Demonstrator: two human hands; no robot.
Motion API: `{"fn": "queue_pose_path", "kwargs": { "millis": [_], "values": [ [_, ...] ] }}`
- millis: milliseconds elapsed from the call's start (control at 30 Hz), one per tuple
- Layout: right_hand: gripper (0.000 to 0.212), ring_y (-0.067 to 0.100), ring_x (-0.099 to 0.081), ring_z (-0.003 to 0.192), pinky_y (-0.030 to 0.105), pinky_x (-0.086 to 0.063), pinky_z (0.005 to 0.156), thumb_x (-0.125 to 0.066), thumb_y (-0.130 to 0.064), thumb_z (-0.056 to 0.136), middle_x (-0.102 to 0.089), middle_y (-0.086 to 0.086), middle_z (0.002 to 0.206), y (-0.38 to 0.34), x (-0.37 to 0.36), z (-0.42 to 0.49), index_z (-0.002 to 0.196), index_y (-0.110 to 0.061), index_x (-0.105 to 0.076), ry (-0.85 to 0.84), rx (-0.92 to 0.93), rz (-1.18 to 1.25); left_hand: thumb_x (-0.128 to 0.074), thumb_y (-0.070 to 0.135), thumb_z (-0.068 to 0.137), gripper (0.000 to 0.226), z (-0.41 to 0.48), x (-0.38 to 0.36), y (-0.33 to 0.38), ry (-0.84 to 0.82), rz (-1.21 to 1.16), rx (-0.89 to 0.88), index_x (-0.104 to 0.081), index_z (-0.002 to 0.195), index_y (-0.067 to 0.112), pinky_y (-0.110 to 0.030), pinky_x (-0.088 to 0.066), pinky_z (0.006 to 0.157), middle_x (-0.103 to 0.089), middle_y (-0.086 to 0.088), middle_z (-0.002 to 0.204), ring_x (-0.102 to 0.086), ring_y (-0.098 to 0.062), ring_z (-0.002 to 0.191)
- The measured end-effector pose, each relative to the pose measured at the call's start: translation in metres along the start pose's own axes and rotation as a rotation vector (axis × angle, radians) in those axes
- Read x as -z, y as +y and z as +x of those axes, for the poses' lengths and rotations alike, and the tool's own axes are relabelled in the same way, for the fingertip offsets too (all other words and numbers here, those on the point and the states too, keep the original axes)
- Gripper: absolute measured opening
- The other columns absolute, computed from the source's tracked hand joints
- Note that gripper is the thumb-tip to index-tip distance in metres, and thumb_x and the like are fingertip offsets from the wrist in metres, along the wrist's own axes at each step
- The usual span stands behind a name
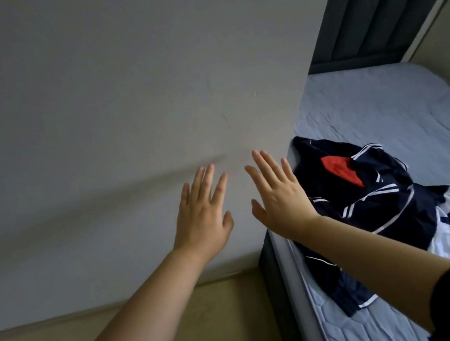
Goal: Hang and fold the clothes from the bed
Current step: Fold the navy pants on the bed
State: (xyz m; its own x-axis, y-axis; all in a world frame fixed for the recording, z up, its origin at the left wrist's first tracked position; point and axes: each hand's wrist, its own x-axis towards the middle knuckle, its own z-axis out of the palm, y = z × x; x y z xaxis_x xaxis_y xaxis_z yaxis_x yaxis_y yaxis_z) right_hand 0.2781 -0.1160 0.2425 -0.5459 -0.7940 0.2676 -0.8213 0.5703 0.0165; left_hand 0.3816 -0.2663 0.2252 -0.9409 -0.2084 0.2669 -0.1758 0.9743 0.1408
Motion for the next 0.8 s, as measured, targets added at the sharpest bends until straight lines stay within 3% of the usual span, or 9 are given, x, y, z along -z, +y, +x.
{"fn": "queue_pose_path", "kwargs": {
  "millis": [67,200,333,467,633,800],
  "values": [
    [0.064,0.036,-0.022,0.143,0.053,-0.013,0.113,-0.061,-0.02,0.08,-0.028,0.02,0.152,0.008,-0.04,-0.005,0.139,-0.003,-0.042,0.066,0.045,-0.023,-0.049,0.036,0.094,0.075,-0.003,-0.038,-0.003,0.02,0.001,0.019,-0.006,0.153,0.021,-0.041,0.0,0.118,0.003,-0.008,0.16,0.015,-0.02,0.144],
    [0.066,0.035,-0.02,0.143,0.055,-0.013,0.112,-0.055,-0.015,0.075,-0.029,0.021,0.152,0.028,-0.128,-0.018,0.138,-0.003,-0.04,0.205,0.08,-0.066,-0.065,0.026,0.085,0.074,-0.013,-0.12,-0.005,0.126,-0.02,0.012,-0.03,0.148,0.011,-0.047,-0.021,0.114,-0.024,-0.015,0.155,-0.018,-0.031,0.145],
    [0.065,0.035,-0.018,0.144,0.053,-0.012,0.113,-0.051,-0.013,0.075,-0.027,0.021,0.153,0.045,-0.194,-0.04,0.138,-0.003,-0.039,0.253,0.071,-0.037,-0.06,0.026,0.089,0.072,-0.023,-0.194,0.002,0.141,-0.02,0.022,-0.024,0.15,0.014,-0.047,-0.018,0.117,-0.014,-0.012,0.158,-0.009,-0.028,0.147],
    [0.066,0.036,-0.024,0.142,0.051,-0.013,0.112,-0.059,-0.009,0.072,-0.031,0.021,0.151,0.07,-0.244,-0.075,0.136,-0.001,-0.044,0.265,0.047,-0.004,-0.065,0.018,0.085,0.074,-0.024,-0.253,0.03,0.141,-0.03,-0.052,-0.028,0.149,0.013,-0.048,-0.019,0.115,-0.019,-0.014,0.157,-0.015,-0.03,0.146],
    [0.064,0.038,-0.028,0.14,0.056,-0.022,0.112,-0.065,-0.006,0.074,-0.033,0.022,0.149,0.117,-0.276,-0.128,0.135,0.0,-0.047,0.159,-0.097,0.067,-0.058,0.013,0.086,0.071,-0.019,-0.303,0.083,0.089,-0.115,-0.067,-0.026,0.15,0.015,-0.048,-0.019,0.117,-0.016,-0.012,0.158,-0.012,-0.028,0.147],
    [0.067,0.029,-0.006,0.147,0.056,-0.014,0.113,-0.058,-0.029,0.084,-0.003,0.013,0.16,0.19,-0.308,-0.199,0.143,-0.012,-0.034,-0.154,-0.308,0.068,-0.048,0.012,0.088,0.069,-0.031,-0.354,0.163,-0.116,-0.258,-0.018,-0.019,0.151,0.018,-0.042,-0.014,0.117,-0.004,-0.006,0.16,-0.005,-0.021,0.147]
  ]
}}
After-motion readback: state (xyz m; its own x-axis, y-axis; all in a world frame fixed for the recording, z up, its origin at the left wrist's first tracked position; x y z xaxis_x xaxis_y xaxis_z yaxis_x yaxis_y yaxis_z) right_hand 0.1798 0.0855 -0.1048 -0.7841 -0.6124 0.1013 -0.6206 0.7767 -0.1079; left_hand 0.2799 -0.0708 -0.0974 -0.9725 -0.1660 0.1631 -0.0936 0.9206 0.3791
